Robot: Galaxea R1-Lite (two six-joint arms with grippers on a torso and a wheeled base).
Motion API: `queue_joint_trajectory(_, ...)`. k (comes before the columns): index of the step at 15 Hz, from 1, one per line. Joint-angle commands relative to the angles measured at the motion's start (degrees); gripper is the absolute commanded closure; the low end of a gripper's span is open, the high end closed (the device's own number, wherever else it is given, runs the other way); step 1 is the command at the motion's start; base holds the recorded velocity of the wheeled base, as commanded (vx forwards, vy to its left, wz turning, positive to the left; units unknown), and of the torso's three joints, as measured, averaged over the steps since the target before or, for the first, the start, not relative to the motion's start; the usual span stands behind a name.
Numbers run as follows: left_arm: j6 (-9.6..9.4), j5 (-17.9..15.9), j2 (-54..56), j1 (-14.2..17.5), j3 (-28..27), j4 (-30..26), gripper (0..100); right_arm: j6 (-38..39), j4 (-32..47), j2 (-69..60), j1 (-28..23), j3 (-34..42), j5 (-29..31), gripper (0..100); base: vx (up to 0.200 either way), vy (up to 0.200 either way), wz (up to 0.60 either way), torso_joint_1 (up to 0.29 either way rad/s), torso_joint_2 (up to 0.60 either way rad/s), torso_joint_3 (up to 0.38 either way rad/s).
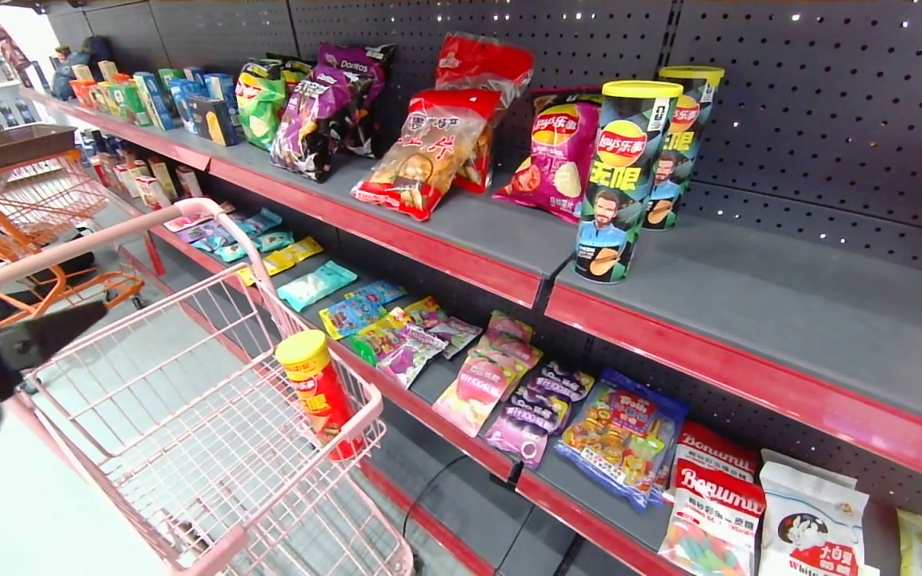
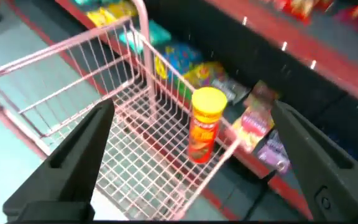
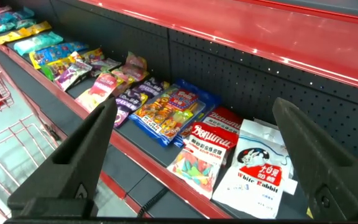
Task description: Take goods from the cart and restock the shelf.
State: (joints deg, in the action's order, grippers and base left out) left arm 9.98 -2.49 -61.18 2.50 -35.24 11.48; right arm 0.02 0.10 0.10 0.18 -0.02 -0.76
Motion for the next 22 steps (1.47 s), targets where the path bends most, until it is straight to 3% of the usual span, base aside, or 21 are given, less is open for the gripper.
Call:
queue_joint_trajectory(1,-12.27,-8.94,-27.15,4.97,3.78,14.44,0,-0.02,-0.01,0.08,-0.01,0.02,-0.04,0,0.0,0.0,0.0,0.0,0.0,0.0)
queue_joint_trajectory(3,-16.14,-12.19,-35.58,4.8,4.57,19.98,0,-0.02,-0.01,0.08,-0.01,0.02,-0.04,0,0.0,0.0,0.0,0.0,0.0,0.0)
queue_joint_trajectory(6,-17.98,-13.07,-43.32,3.65,4.66,27.19,0,-0.02,-0.01,0.08,-0.01,-0.06,-0.04,0,0.0,0.0,0.0,0.0,0.0,0.0)
queue_joint_trajectory(8,-18.07,-15.88,-44.46,1.37,4.39,27.36,0,-0.11,-0.01,0.08,-0.01,0.02,-0.04,0,0.0,0.0,0.0,0.0,0.0,0.0)
queue_joint_trajectory(12,-18.25,-15.62,-51.84,-3.82,1.67,33.08,0,-0.11,-0.01,0.08,-0.01,0.02,-0.04,0,0.0,0.0,0.0,0.0,0.0,0.0)
queue_joint_trajectory(15,-18.25,-15.62,-56.76,-4.7,-1.58,37.3,0,-0.2,-0.01,0.08,-0.01,0.02,-0.04,0,0.0,0.0,0.0,0.0,0.0,0.0)
queue_joint_trajectory(22,-18.33,-15.62,-62.57,-6.01,-5.89,39.05,0,-0.2,-0.01,0.08,-0.01,-0.06,-0.12,0,0.0,0.0,0.0,0.0,0.0,0.0)
